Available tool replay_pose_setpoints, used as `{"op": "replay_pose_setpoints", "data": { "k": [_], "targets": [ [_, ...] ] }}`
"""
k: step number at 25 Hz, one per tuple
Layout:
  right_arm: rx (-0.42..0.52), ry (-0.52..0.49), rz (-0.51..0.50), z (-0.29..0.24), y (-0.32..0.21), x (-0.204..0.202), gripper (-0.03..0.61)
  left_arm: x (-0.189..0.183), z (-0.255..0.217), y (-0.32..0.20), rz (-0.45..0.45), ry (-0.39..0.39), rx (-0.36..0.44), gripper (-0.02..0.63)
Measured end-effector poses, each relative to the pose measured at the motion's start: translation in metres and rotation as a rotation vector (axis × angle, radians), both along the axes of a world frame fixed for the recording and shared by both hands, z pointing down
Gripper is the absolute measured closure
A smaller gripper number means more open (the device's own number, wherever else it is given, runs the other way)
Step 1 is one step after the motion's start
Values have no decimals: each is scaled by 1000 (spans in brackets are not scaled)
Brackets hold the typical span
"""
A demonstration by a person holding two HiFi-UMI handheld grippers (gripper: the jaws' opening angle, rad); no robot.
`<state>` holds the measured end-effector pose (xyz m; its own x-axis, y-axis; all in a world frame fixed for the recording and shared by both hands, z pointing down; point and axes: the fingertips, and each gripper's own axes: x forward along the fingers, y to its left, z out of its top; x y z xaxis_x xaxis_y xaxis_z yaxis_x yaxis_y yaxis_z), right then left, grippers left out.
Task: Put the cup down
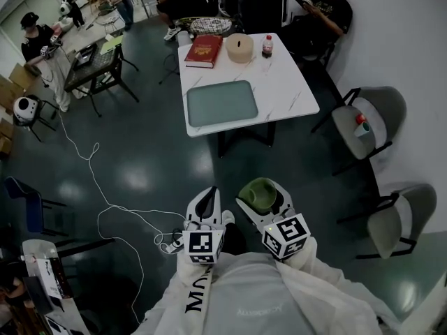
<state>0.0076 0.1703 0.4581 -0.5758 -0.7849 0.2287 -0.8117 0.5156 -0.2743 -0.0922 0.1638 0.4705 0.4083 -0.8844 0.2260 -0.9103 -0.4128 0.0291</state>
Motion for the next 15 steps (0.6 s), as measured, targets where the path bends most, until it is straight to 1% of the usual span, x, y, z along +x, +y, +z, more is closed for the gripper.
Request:
{"op": "replay_pose_setpoints", "data": {
  "k": [9, 12, 15],
  "targets": [
    [-22, 12, 18, 5, -46, -18, 190, -20, 0, -46, 14, 3, -10, 603],
    [-25, 18, 26, 7, -60, -21, 190, -24, 4, -61, 21, 12, -18, 603],
    [-25, 22, 31, 7, -77, -25, 190, -24, 1, -77, 36, 14, -8, 603]
  ]
}}
